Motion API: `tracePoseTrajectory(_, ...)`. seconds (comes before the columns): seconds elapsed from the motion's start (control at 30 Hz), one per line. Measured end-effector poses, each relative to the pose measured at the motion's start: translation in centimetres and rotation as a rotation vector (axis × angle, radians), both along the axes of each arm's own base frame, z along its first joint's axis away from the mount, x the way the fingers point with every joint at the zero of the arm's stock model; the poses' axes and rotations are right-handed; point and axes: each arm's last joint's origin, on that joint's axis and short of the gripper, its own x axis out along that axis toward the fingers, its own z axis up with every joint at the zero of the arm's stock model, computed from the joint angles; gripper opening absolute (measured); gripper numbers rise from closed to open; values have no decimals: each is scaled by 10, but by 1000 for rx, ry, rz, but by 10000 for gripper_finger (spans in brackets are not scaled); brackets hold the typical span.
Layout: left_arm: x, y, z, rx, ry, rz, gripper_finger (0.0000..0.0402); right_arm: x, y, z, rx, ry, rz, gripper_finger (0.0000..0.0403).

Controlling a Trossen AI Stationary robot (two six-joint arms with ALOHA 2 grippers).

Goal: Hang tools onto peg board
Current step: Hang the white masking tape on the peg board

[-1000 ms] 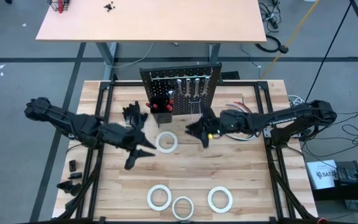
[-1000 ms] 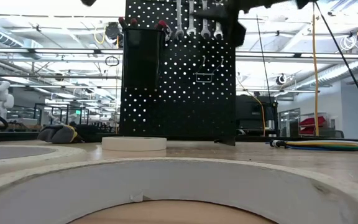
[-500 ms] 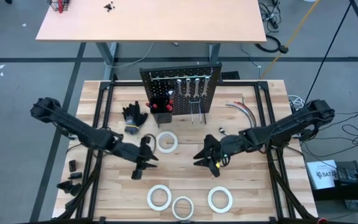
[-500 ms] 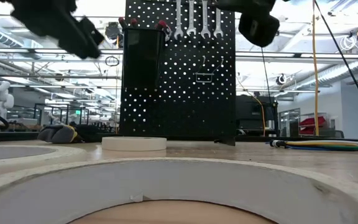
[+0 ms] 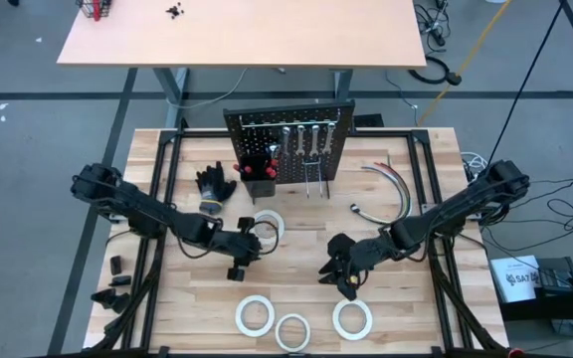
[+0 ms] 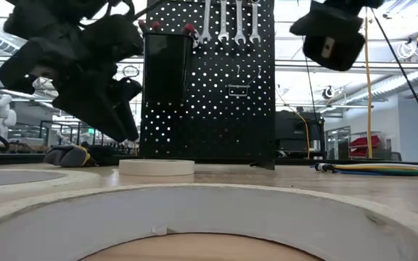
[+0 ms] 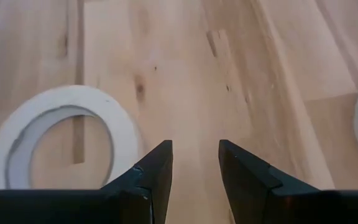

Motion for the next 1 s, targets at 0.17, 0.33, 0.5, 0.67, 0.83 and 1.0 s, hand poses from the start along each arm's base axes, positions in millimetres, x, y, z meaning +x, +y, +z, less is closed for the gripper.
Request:
tracePoseTrajectory(0.17, 2, 4, 2, -33, -8, -1, 134, -7, 12, 0, -25, -1, 57, 136)
tracePoseTrajectory(0.33, 4, 13, 2, -23, -18, 95, 134, -12, 19, -2, -114, -11, 142, 136)
tracePoseTrajectory(0.5, 7, 27, 2, -57, -23, 229, 134, -16, 21, -4, -199, -20, 229, 136)
tracePoseTrajectory(0.67, 9, 34, 2, -80, -19, 262, 134, -20, 21, -8, -261, 0, 338, 136)
tracePoseTrajectory(0.83, 9, 39, 2, -75, -15, 250, 134, -18, 18, -8, -283, -10, 369, 136)
tracePoseTrajectory(1.0, 10, 38, 2, -57, -14, 177, 135, -15, 13, -8, -265, 1, 326, 136)
